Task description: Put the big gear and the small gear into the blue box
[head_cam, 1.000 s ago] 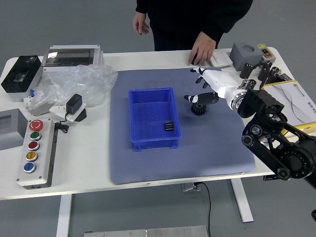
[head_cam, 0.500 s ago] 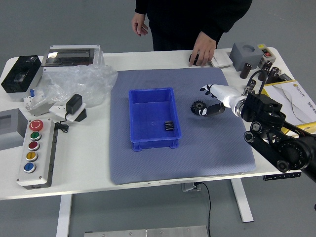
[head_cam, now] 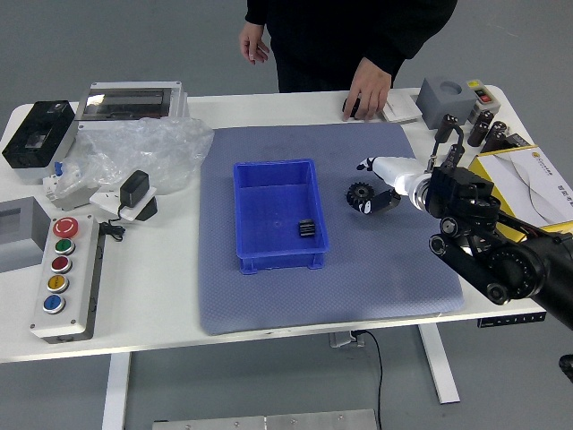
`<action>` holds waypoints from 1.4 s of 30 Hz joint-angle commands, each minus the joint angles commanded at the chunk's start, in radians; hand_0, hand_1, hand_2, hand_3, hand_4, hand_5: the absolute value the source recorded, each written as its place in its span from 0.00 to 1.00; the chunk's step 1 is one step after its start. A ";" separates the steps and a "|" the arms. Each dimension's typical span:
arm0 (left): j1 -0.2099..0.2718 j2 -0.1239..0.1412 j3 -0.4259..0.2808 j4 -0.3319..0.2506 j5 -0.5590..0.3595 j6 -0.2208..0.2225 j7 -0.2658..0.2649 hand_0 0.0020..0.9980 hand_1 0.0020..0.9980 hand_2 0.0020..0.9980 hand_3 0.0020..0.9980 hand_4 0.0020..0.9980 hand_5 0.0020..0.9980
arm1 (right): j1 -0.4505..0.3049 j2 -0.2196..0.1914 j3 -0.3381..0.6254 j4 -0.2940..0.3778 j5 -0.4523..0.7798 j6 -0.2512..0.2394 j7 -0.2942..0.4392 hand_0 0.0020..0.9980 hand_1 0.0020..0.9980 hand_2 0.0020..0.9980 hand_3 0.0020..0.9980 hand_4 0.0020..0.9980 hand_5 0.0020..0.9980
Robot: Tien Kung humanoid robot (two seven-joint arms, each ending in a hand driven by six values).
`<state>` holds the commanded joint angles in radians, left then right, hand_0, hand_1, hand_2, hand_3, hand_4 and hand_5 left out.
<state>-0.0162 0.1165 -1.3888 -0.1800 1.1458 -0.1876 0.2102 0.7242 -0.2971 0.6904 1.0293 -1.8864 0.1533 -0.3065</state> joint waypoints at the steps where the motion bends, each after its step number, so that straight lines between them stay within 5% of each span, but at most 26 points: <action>1: 0.000 0.000 0.000 0.000 0.000 0.000 0.000 0.82 0.85 0.85 0.87 0.70 0.26 | 0.003 0.003 -0.005 -0.004 -0.001 -0.003 0.001 0.78 0.74 0.81 0.88 0.75 0.30; 27: -0.002 -0.005 0.000 0.000 0.004 0.000 0.002 0.82 0.85 0.85 0.87 0.70 0.26 | 0.048 0.064 -0.088 -0.120 -0.012 -0.013 0.023 0.73 0.69 0.76 0.85 0.72 0.26; 42: 0.002 -0.004 -0.001 0.000 0.006 -0.001 0.001 0.82 0.85 0.85 0.87 0.70 0.26 | 0.032 0.027 -0.023 0.005 -0.036 0.018 -0.047 0.73 0.68 0.75 0.83 0.71 0.23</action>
<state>-0.0145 0.1121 -1.3896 -0.1800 1.1514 -0.1884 0.2108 0.7566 -0.2705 0.6677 1.0347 -1.9225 0.1709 -0.3538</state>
